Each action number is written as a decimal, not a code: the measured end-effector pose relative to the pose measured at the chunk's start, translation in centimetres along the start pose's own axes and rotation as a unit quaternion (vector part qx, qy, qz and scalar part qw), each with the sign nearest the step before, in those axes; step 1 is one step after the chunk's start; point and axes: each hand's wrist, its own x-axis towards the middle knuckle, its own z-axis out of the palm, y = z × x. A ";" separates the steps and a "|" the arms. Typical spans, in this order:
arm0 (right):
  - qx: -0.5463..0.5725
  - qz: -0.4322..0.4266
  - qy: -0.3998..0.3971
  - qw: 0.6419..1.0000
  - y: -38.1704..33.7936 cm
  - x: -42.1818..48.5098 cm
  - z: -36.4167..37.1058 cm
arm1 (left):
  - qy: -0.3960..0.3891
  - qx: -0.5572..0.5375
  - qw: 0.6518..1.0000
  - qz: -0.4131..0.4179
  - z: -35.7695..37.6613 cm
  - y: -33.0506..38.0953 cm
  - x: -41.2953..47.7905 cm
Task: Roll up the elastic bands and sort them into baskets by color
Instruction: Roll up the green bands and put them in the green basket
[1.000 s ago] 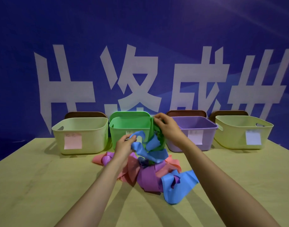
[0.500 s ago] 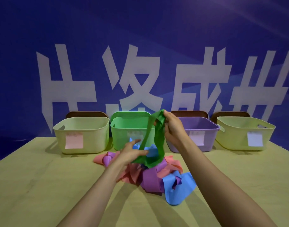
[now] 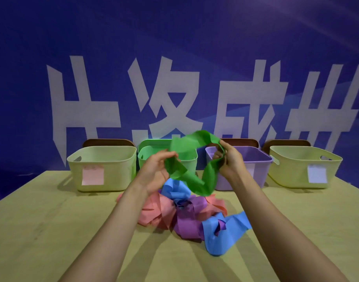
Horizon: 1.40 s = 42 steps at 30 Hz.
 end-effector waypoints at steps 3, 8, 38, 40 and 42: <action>0.022 0.026 -0.003 0.999 0.2 -0.3 -1.3 | -0.075 -0.071 0.995 -0.010 0.3 1.0 -1.4; 0.033 0.053 -0.069 0.996 0.0 -0.9 -2.2 | -0.096 -0.017 0.995 0.037 -1.0 -0.7 -1.5; -0.516 -0.333 0.077 0.786 0.8 -1.4 -3.5 | 0.314 0.470 0.821 0.074 -5.7 -1.8 0.1; -0.506 -0.309 0.062 0.803 0.7 -1.5 -3.3 | 0.267 0.352 0.895 0.053 -5.2 -1.7 -0.1; -0.452 -0.234 0.041 0.860 0.9 -1.3 -3.0 | 0.232 0.235 0.944 0.015 -4.7 -1.5 -0.5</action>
